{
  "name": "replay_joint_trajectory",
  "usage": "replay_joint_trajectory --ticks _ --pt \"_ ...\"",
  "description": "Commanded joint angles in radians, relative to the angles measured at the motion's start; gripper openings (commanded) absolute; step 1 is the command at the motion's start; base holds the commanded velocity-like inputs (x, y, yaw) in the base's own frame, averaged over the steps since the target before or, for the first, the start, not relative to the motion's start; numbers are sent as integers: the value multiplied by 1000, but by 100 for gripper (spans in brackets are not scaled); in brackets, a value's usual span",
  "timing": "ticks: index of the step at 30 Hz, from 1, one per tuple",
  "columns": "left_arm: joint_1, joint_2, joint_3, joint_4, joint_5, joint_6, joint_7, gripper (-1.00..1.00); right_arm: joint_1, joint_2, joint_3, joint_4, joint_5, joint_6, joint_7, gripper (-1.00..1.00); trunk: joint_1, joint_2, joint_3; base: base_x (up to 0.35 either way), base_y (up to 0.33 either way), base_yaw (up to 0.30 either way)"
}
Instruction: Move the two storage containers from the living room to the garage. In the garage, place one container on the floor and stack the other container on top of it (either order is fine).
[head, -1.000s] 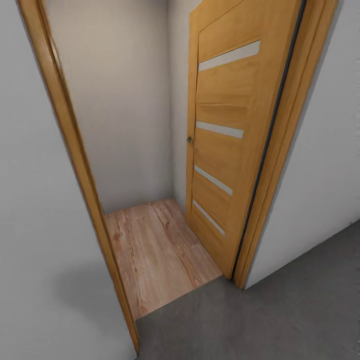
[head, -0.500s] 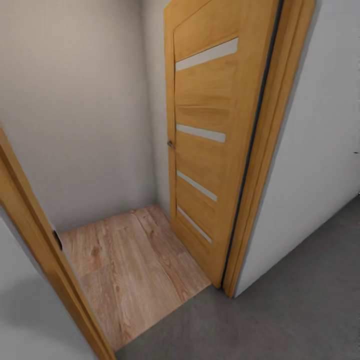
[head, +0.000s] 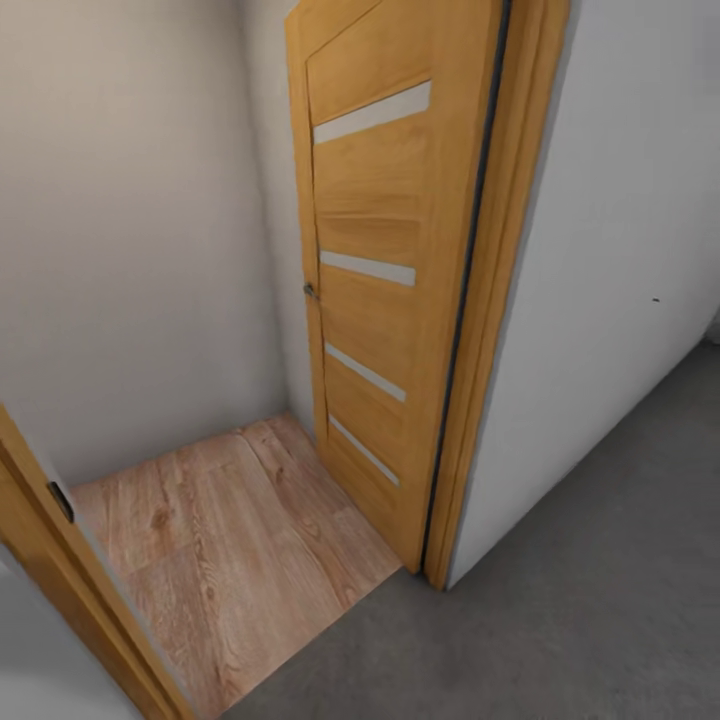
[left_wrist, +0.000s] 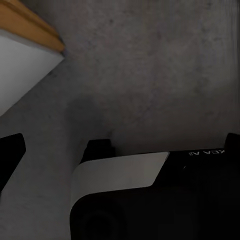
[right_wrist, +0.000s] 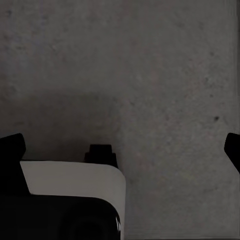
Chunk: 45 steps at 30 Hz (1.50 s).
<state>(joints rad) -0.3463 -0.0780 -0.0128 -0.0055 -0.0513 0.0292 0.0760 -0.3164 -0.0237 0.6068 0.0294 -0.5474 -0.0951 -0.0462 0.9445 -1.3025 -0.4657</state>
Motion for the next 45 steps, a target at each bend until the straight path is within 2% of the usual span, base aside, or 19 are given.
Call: replay_joint_trajectory --ticks 1,6,15,29,45 --pt "0 0 -1 -1 -5 3 4 100 -1 1 8 3 -8 -5 0 100 0 -1 -1 0 0 -233" --pt "0 0 -1 -1 -5 3 4 100 -1 1 8 3 -8 -4 0 100 0 -1 2 0 0 -213" --pt "-3 -2 0 3 2 5 3 100 -1 0 8 3 -8 -4 -5 100 0 -1 2 0 0 -27" --pt "31 -2 2 3 11 3 4 100 -1 1 8 3 -8 -3 -5 100 0 -1 2 3 0 0" --pt "32 -1 2 2 16 3 4 100 -1 1 8 3 -8 -3 -9 100 0 -1 2 299 0 0"
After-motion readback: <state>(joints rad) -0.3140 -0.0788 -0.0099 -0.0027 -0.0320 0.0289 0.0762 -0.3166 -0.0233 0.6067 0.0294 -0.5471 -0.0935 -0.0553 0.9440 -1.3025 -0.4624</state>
